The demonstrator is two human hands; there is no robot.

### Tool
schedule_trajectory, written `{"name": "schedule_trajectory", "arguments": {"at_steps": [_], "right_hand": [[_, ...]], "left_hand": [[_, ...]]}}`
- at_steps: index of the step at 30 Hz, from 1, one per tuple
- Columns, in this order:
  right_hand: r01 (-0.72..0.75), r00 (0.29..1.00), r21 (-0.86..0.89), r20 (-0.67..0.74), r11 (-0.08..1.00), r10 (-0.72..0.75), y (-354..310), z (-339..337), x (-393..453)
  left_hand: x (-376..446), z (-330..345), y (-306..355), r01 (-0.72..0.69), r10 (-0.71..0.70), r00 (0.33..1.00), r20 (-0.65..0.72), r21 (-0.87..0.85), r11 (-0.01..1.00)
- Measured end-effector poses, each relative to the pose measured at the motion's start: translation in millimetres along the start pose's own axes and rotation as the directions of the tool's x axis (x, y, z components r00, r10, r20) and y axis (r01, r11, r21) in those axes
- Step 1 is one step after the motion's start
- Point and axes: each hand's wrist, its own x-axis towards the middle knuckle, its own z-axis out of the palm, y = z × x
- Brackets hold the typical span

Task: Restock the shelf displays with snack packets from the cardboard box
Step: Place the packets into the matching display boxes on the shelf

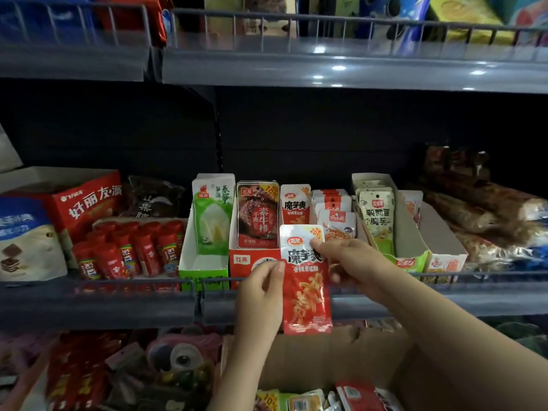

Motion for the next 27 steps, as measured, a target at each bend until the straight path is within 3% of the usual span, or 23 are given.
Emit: {"name": "schedule_trajectory", "arguments": {"at_steps": [2, 5, 9, 13, 17, 27], "right_hand": [[0.034, 0.998, 0.025, -0.045, 0.999, -0.033, -5, -6, 7], [0.124, 0.981, -0.006, -0.148, 0.992, -0.124, -18, -14, 17], [0.256, 0.901, -0.150, -0.322, 0.955, -0.292, -35, -18, 35], [0.319, 0.831, -0.249, -0.391, 0.915, -0.396, -43, -18, 59], [0.314, 0.797, -0.261, -0.449, 0.913, -0.403, -47, -18, 84], [0.202, 0.892, -0.575, -0.226, 0.793, -0.392, -48, -16, 127]], "left_hand": [[3, 1, -9, -0.132, 0.149, 0.986, -0.070, 0.201, 0.971], [8, 4, -19, -0.312, 0.383, 0.922, -0.058, 0.474, 0.824], [13, 4, -31, -0.361, 0.340, 0.925, 0.171, 0.672, 0.646], [16, 7, -41, -0.391, 0.325, 0.913, 0.247, 0.757, 0.523], [16, 11, -46, -0.402, 0.370, 0.897, 0.244, 0.798, 0.449], [17, 10, -45, -0.395, 0.366, 0.898, 0.244, 0.811, 0.432]]}}
